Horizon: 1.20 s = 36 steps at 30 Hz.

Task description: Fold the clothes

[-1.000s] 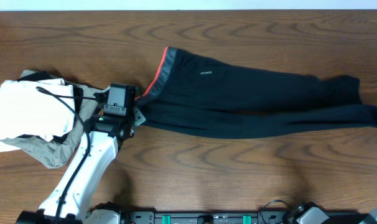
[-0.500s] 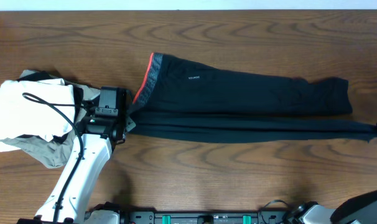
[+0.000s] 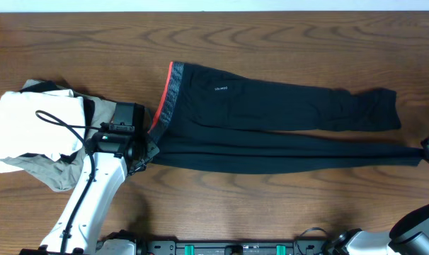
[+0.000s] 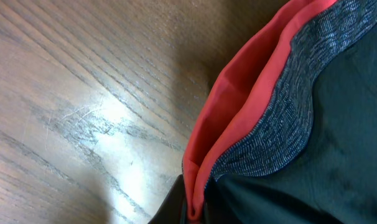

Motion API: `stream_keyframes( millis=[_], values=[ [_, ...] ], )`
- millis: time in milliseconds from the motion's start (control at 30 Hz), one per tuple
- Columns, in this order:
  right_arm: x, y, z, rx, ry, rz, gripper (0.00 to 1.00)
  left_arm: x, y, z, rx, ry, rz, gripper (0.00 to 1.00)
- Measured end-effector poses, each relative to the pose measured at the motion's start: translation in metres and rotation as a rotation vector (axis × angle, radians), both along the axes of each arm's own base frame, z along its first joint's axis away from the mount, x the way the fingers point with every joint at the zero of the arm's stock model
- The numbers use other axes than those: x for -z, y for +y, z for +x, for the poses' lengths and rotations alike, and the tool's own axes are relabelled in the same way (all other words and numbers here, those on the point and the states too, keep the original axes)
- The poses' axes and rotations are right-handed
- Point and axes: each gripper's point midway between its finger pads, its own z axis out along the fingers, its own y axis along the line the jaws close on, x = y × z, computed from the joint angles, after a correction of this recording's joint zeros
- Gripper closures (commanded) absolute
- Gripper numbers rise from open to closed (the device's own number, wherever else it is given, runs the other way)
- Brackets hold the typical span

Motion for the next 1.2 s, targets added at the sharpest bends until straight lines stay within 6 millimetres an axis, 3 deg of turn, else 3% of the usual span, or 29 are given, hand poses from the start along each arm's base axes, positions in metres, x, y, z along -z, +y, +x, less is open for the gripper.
stream_keyframes(
  millis=[333,633,800,1000,1200],
  values=[
    [0.0,-0.004,0.003,-0.003,-0.012,-0.015,0.95,0.002,-0.002,-0.009,0.004,0.037,-0.014,0.94],
    [0.004,0.007,-0.016,-0.003,0.076,0.023,0.96,0.002,-0.002,-0.009,0.004,0.04,-0.014,0.94],
    [0.004,-0.003,-0.02,0.026,0.105,-0.028,0.89,0.002,-0.002,-0.009,0.004,0.039,-0.014,0.94],
    [0.004,-0.02,-0.036,0.11,0.191,-0.113,0.89,0.002,-0.002,-0.009,0.004,0.038,-0.014,0.94],
    [0.004,-0.022,-0.042,0.137,0.213,-0.116,0.89,0.002,-0.002,-0.009,0.004,0.037,-0.014,0.94]
  ],
)
